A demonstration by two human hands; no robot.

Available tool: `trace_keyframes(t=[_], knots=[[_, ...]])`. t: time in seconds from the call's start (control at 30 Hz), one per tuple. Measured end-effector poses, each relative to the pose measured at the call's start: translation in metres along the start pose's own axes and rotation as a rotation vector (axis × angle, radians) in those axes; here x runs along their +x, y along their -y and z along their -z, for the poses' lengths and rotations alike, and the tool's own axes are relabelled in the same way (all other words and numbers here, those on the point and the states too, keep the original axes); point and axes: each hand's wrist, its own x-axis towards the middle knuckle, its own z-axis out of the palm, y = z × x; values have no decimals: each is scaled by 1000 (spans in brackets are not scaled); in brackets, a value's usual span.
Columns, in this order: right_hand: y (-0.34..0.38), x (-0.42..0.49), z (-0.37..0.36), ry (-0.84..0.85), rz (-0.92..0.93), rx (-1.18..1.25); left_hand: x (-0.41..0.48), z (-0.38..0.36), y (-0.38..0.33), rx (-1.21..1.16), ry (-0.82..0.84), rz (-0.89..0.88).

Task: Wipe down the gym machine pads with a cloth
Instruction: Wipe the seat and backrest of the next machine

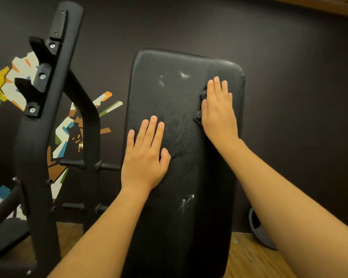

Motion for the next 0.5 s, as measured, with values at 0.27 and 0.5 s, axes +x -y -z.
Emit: trace_keyframes(t=[0.27, 0.5], knots=[[4, -45, -8, -41, -12, 21, 0, -1, 0, -3, -12, -5], [3, -24, -5, -26, -9, 4, 0, -2, 1, -6, -12, -2]])
